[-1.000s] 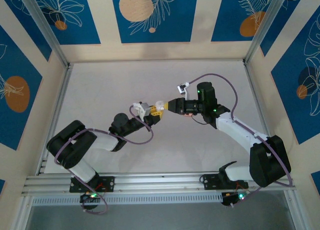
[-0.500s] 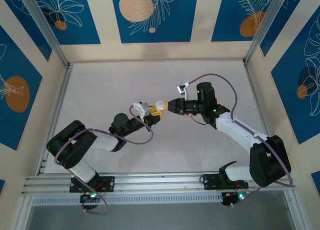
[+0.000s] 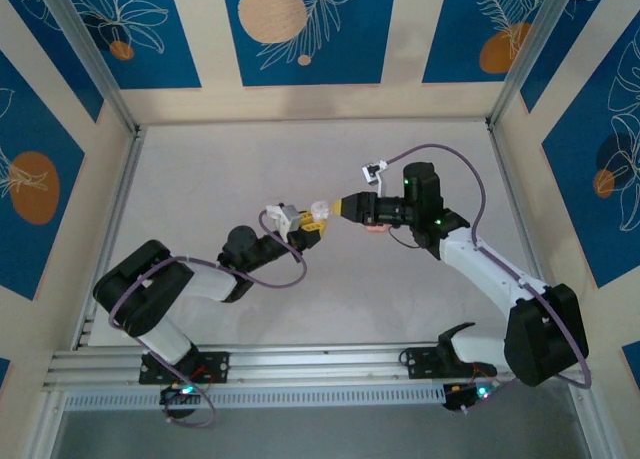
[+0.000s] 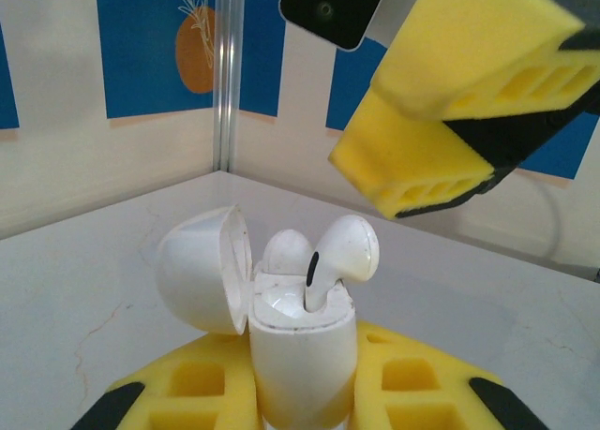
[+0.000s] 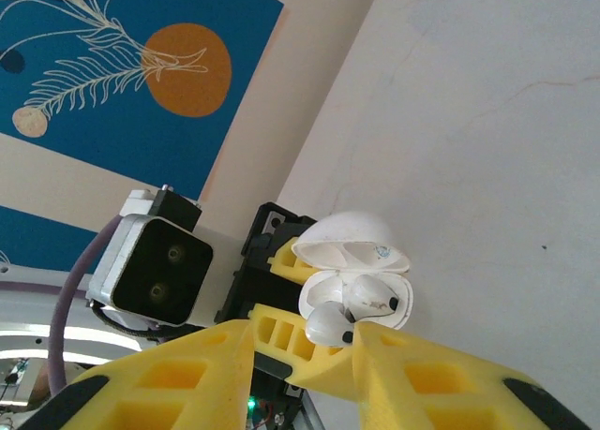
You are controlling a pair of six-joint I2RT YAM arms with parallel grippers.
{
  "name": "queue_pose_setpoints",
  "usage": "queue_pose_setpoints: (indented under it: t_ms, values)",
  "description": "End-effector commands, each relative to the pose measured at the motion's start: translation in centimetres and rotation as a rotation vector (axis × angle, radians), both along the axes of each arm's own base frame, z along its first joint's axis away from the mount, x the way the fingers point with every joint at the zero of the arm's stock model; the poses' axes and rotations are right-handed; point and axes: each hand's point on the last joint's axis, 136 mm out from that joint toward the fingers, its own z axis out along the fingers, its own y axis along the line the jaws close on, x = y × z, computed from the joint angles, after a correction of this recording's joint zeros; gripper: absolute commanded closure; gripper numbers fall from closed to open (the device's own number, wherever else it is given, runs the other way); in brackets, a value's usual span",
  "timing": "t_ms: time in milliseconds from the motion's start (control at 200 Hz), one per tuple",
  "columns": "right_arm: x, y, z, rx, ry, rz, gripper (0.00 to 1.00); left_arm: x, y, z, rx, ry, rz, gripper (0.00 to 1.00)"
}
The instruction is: Insert the wireless bluetooth earbuds into the charging case
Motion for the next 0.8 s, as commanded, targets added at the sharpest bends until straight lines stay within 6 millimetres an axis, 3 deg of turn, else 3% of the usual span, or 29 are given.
queue_pose_setpoints:
  t_ms: [0, 795]
  values:
    - [-0.6, -0.5, 0.1, 0.003, 0.004, 0.015, 0.65, -1.0, 0.1, 2.2, -0.042, -0.073, -0.021, 0.81]
    - [-1.2, 1.9, -1.0, 0.048, 0.059, 0.103, 0.69, -1.2, 0.3, 2.4, -0.046, -0.076, -0.021, 0.81]
